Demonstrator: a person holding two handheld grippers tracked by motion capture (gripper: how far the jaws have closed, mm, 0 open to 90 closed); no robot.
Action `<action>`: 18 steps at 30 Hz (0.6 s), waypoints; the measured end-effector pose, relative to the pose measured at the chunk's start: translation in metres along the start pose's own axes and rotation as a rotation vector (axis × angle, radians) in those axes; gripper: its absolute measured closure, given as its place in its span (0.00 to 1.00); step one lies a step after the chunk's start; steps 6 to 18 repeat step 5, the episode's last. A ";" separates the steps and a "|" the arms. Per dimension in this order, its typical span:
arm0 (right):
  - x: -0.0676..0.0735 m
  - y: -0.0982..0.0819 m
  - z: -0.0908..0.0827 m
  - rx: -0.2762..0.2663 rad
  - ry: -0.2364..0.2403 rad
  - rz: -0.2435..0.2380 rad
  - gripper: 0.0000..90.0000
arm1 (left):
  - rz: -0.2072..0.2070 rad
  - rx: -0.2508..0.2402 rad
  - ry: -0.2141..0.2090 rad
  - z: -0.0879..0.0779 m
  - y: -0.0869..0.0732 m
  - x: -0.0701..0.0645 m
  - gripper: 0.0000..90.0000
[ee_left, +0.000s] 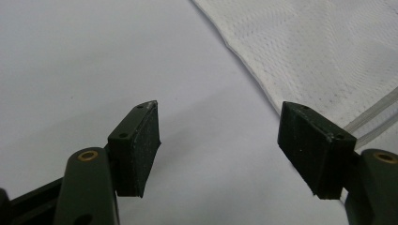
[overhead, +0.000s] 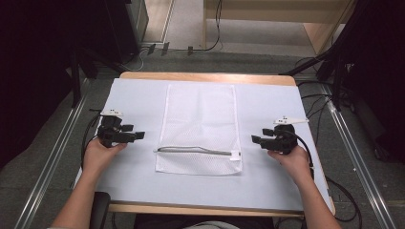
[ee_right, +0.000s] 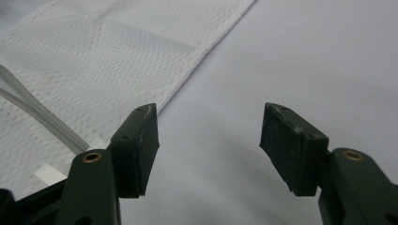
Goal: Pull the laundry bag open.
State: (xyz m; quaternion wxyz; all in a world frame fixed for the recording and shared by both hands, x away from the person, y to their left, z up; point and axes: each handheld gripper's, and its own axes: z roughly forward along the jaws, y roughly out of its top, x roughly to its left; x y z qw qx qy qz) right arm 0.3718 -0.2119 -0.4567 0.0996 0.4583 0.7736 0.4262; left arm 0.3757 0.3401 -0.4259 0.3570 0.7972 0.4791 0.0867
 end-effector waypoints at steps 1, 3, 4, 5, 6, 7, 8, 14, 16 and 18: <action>0.000 0.000 0.000 0.000 0.001 0.001 0.43 | 0.001 0.001 0.001 0.000 0.000 0.000 0.34; 0.000 0.000 0.001 0.000 -0.001 0.002 0.43 | -0.006 -0.001 0.002 0.001 0.000 0.000 0.33; 0.000 0.000 0.001 -0.001 -0.001 0.000 0.43 | -0.006 0.003 0.002 0.001 0.000 0.000 0.33; 0.000 -0.001 0.002 0.001 0.001 0.000 0.42 | -0.004 0.006 0.005 0.002 0.000 0.000 0.33; 0.000 -0.001 0.002 0.001 0.001 0.000 0.42 | -0.004 0.006 0.005 0.002 0.000 0.000 0.33; 0.000 -0.001 0.002 0.001 0.001 0.000 0.42 | -0.004 0.006 0.005 0.002 0.000 0.000 0.33; 0.000 -0.001 0.002 0.001 0.001 0.000 0.42 | -0.004 0.006 0.005 0.002 0.000 0.000 0.33; 0.000 -0.001 0.002 0.001 0.001 0.000 0.42 | -0.004 0.006 0.005 0.002 0.000 0.000 0.33; 0.000 -0.001 0.002 0.001 0.001 0.000 0.42 | -0.004 0.006 0.005 0.002 0.000 0.000 0.33; 0.000 -0.001 0.002 0.001 0.001 0.000 0.42 | -0.004 0.006 0.005 0.002 0.000 0.000 0.33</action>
